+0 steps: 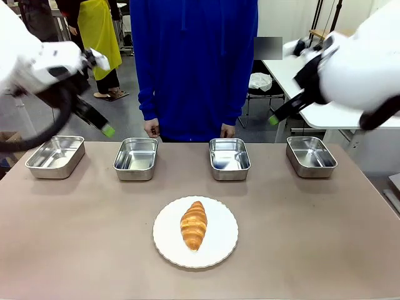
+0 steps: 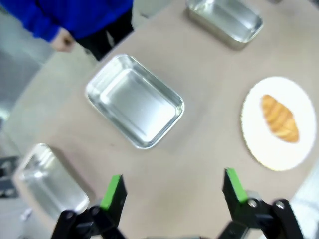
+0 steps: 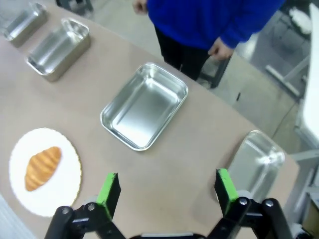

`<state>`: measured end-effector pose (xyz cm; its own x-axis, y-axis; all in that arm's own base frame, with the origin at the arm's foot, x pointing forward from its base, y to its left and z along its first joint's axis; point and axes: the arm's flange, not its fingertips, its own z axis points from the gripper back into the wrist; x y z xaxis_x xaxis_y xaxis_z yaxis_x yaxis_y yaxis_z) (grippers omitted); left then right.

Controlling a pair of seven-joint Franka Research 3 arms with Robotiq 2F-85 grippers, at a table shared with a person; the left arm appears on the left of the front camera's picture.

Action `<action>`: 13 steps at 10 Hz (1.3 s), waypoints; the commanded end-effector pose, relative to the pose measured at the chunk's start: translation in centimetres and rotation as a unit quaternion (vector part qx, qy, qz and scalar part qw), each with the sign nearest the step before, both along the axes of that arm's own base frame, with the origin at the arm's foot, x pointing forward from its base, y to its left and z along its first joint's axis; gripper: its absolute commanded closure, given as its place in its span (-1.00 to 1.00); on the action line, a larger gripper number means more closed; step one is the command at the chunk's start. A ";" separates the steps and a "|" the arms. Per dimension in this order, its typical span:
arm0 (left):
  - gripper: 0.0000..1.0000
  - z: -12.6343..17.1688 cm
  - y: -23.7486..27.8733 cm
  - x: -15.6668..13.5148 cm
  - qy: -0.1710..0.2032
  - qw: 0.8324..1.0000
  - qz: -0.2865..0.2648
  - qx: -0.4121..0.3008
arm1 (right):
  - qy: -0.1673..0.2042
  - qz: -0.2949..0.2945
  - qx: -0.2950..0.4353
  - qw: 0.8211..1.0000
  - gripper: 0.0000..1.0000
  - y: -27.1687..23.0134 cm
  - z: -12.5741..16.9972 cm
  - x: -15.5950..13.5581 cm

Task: Place the bread in the container.
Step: Place the Butter Roll into the Airtight Container indicated by the human.

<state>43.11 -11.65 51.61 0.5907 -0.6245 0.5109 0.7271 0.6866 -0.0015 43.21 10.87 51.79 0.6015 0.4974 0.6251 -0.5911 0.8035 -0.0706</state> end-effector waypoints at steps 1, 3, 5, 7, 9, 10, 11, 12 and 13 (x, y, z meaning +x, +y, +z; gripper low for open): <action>-1.00 0.6 4.5 3.2 0.035 0.995 -0.089 -0.020 | 0.004 0.063 0.042 0.997 -1.00 -6.0 0.7 1.6; -1.00 0.0 10.7 4.7 0.030 0.983 -0.153 -0.094 | -0.022 0.094 0.085 0.992 -1.00 -12.8 0.4 2.7; -1.00 -1.5 14.8 5.2 -0.012 0.976 -0.169 -0.139 | -0.037 0.139 0.122 0.982 -1.00 -16.9 -1.2 3.1; -1.00 -0.8 14.3 3.8 -0.011 0.981 -0.156 -0.115 | -0.039 0.096 0.094 0.990 -1.00 -16.3 -0.2 1.3; -1.00 -0.8 14.3 3.8 -0.011 0.981 -0.156 -0.115 | -0.039 0.096 0.094 0.990 -1.00 -16.3 -0.2 1.3; -1.00 -0.8 14.3 3.8 -0.011 0.981 -0.156 -0.115 | -0.039 0.096 0.094 0.990 -1.00 -16.3 -0.2 1.3; -1.00 -1.6 14.8 4.1 -0.016 0.980 -0.160 -0.116 | -0.042 0.108 0.092 0.989 -1.00 -16.8 -1.0 1.3; -1.00 -1.8 16.9 4.5 -0.031 0.980 -0.148 -0.132 | -0.052 0.107 0.098 0.988 -1.00 -19.6 -0.7 3.0; -1.00 -2.2 19.0 4.3 -0.039 0.975 -0.152 -0.159 | -0.050 0.123 0.128 0.983 -1.00 -22.0 -0.8 3.5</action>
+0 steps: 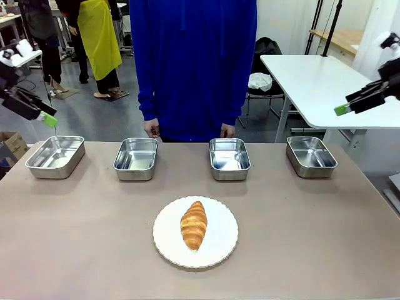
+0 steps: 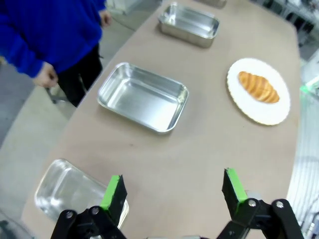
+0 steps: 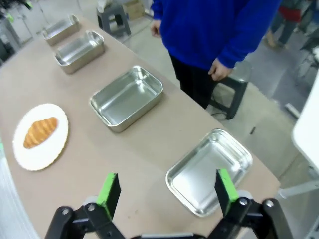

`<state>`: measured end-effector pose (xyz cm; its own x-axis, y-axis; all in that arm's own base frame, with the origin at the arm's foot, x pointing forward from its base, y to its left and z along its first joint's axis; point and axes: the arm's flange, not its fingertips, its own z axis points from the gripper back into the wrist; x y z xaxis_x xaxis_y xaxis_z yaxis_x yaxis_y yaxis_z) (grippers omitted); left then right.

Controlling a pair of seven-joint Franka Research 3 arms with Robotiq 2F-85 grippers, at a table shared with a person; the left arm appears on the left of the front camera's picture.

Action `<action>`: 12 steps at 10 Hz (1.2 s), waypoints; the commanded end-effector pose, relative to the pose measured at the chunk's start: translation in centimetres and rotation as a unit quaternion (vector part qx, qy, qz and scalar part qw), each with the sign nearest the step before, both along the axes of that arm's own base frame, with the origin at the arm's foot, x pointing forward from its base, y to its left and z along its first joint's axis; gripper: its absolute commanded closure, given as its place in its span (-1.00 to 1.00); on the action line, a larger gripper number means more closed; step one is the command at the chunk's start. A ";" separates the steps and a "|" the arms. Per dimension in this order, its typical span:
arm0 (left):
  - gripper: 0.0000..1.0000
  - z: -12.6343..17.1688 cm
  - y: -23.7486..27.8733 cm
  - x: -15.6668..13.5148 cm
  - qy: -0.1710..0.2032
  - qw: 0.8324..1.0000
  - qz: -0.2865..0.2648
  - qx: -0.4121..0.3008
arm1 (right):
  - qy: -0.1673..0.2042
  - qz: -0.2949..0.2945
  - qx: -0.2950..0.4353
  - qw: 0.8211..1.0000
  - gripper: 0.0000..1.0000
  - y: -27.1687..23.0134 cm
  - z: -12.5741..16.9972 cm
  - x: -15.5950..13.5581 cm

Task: Place the bread in the container.
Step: Place the Butter Roll into the Airtight Container indicated by the human.

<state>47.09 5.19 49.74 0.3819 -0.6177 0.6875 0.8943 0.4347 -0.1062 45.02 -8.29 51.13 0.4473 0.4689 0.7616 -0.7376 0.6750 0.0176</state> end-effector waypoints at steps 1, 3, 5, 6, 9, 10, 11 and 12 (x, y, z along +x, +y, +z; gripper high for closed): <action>-1.00 -0.4 4.1 0.0 -0.019 0.998 -0.024 -0.063 | -0.016 0.032 0.053 0.998 -1.00 -4.8 -0.2 1.7; -1.00 -0.3 7.5 -0.9 -0.052 0.995 -0.023 -0.088 | -0.014 0.036 0.070 0.997 -1.00 -8.2 -0.8 1.6; -1.00 0.2 9.9 -1.9 -0.068 0.992 -0.030 -0.098 | -0.022 0.028 0.078 0.996 -1.00 -10.7 -1.2 1.3; -1.00 0.3 10.9 -2.3 -0.078 0.992 -0.030 -0.094 | -0.025 0.025 0.085 0.996 -1.00 -11.7 -1.3 1.1; -1.00 0.1 12.2 -2.8 -0.087 0.991 -0.035 -0.099 | -0.031 0.024 0.099 0.994 -1.00 -13.4 -1.3 0.6; -1.00 0.0 12.2 -2.8 -0.085 0.991 -0.033 -0.099 | -0.034 0.023 0.102 0.994 -1.00 -13.7 -1.2 0.6; -1.00 -0.1 12.2 -2.7 -0.080 0.991 -0.030 -0.100 | -0.035 0.021 0.105 0.994 -1.00 -13.8 -1.2 0.6; -1.00 0.0 12.3 -2.8 -0.080 0.991 -0.022 -0.101 | -0.035 0.020 0.106 0.994 -1.00 -13.8 -1.2 0.6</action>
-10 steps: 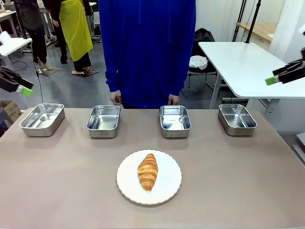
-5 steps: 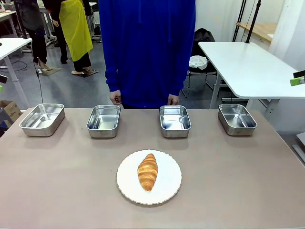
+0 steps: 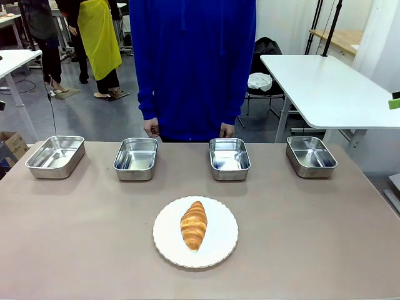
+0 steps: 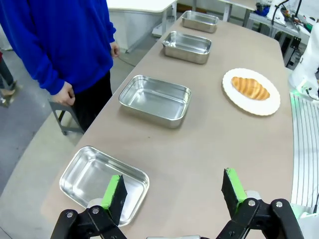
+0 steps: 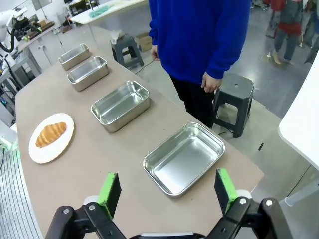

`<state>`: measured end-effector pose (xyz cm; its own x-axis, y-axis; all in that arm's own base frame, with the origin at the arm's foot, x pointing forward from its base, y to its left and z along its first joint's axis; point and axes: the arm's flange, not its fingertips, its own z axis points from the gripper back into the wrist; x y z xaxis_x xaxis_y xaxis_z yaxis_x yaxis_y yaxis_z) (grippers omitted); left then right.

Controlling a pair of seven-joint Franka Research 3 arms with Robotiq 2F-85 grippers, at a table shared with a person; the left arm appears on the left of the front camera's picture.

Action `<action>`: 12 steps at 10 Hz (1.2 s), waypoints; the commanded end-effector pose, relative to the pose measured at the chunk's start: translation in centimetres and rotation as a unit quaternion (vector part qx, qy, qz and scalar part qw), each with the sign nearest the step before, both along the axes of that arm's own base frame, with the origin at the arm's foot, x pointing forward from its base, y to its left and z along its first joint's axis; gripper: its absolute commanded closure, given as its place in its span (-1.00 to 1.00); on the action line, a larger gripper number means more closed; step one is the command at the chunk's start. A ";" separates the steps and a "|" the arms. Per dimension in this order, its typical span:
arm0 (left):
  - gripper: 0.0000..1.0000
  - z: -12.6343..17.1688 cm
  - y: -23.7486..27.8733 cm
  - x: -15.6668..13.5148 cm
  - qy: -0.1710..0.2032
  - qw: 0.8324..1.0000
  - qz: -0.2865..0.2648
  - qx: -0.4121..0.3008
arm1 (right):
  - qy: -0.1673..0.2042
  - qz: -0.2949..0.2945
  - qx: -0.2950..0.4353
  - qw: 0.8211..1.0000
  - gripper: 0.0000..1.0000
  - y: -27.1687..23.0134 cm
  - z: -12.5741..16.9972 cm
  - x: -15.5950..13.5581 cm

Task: Place the bread in the container.
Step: Place the Butter Roll into the Airtight Container indicated by the human.

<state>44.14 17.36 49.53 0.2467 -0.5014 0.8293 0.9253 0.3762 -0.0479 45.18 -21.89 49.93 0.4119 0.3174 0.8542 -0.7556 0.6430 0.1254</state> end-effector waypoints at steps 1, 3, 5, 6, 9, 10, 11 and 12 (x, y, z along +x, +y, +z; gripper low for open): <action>-1.00 0.2 0.0 -0.2 -0.006 1.000 0.003 -0.017 | -0.014 0.010 0.008 1.000 -1.00 -0.2 0.1 0.4; -1.00 0.0 0.0 0.0 0.000 1.000 0.000 0.000 | 0.000 0.000 0.000 1.000 -1.00 0.0 0.0 0.0; -1.00 0.0 0.0 0.0 0.000 1.000 0.000 0.000 | 0.000 0.000 0.000 1.000 -1.00 0.0 0.0 0.0; -1.00 0.0 0.0 0.0 0.000 1.000 0.000 0.000 | 0.000 0.000 0.000 1.000 -1.00 0.0 0.0 0.0; -1.00 0.0 0.0 0.0 0.000 1.000 0.000 0.000 | 0.000 0.000 0.000 1.000 -1.00 0.0 0.0 0.0; -1.00 0.0 0.0 0.0 0.000 1.000 0.000 0.000 | 0.000 0.000 0.000 1.000 -1.00 0.0 0.0 0.0; -1.00 0.0 0.0 0.0 0.000 1.000 0.000 0.000 | 0.000 0.000 0.000 1.000 -1.00 0.0 0.0 0.0; -1.00 0.0 0.0 0.0 0.000 1.000 0.000 0.000 | 0.000 0.000 0.000 1.000 -1.00 0.0 0.0 0.0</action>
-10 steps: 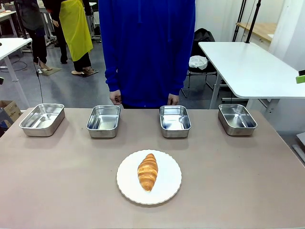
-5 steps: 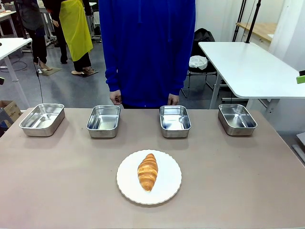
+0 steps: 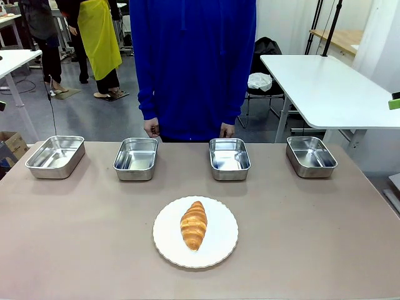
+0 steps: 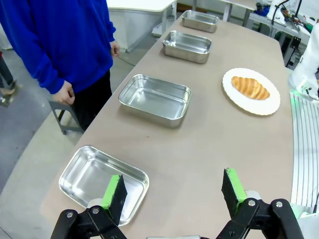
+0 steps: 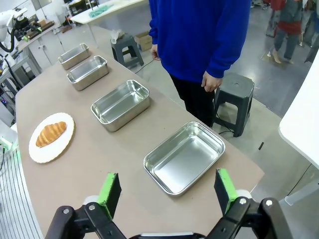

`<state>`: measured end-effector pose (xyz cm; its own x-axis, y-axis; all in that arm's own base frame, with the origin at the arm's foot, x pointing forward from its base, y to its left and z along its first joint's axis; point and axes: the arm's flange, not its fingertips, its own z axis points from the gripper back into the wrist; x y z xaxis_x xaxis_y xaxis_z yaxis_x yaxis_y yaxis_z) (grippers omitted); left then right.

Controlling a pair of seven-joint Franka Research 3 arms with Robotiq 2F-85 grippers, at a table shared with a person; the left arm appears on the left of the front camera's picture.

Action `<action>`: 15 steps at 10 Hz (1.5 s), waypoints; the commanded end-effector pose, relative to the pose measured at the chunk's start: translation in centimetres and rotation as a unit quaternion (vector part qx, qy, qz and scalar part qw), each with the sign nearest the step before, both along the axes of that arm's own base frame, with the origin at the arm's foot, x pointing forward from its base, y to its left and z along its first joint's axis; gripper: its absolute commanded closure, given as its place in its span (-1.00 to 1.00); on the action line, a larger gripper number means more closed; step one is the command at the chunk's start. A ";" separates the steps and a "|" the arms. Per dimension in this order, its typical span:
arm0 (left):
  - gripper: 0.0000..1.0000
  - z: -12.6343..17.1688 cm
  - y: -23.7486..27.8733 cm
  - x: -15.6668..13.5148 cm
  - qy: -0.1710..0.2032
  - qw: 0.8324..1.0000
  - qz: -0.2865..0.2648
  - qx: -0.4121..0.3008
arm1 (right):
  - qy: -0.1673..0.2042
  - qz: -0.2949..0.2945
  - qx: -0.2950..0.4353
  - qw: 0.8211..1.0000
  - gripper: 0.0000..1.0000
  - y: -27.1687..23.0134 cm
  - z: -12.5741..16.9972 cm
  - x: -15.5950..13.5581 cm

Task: Place the bread in the container.
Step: Place the Butter Roll into the Airtight Container indicated by the human.

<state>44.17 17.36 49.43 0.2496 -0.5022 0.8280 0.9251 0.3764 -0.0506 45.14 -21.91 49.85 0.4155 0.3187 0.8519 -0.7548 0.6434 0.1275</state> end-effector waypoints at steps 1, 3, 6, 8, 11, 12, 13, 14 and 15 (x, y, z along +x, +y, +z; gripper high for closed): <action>-1.00 0.1 0.0 0.0 -0.002 1.000 0.000 -0.001 | -0.002 0.000 0.001 1.000 -1.00 0.0 0.1 0.0; -1.00 0.1 0.0 0.0 -0.002 1.000 0.000 -0.001 | -0.002 0.000 0.001 1.000 -1.00 0.0 0.1 0.0; -1.00 0.1 0.0 0.0 -0.002 1.000 0.000 -0.001 | -0.002 0.000 0.001 1.000 -1.00 0.0 0.1 0.0; -1.00 0.1 0.0 0.0 -0.002 1.000 0.000 -0.001 | -0.002 0.000 0.001 1.000 -1.00 0.0 0.1 0.0; -1.00 0.1 0.0 0.0 -0.002 1.000 0.000 -0.001 | -0.002 0.000 0.001 1.000 -1.00 0.0 0.1 0.0; -1.00 0.1 0.0 0.0 -0.002 1.000 0.000 -0.001 | -0.002 0.000 0.001 1.000 -1.00 0.0 0.1 0.0; -1.00 0.1 0.0 0.0 -0.002 1.000 0.000 -0.001 | -0.002 0.000 0.001 1.000 -1.00 0.0 0.1 0.0; -1.00 0.1 0.0 0.0 -0.002 1.000 0.000 -0.001 | -0.002 0.000 0.001 1.000 -1.00 0.0 0.1 0.0; -1.00 0.1 0.0 0.0 -0.002 1.000 0.000 -0.001 | -0.002 0.000 0.001 1.000 -1.00 0.0 0.1 0.0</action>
<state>44.16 17.36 49.43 0.2497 -0.5022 0.8279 0.9250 0.3765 -0.0506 45.13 -21.94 49.86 0.4158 0.3185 0.8518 -0.7543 0.6441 0.1274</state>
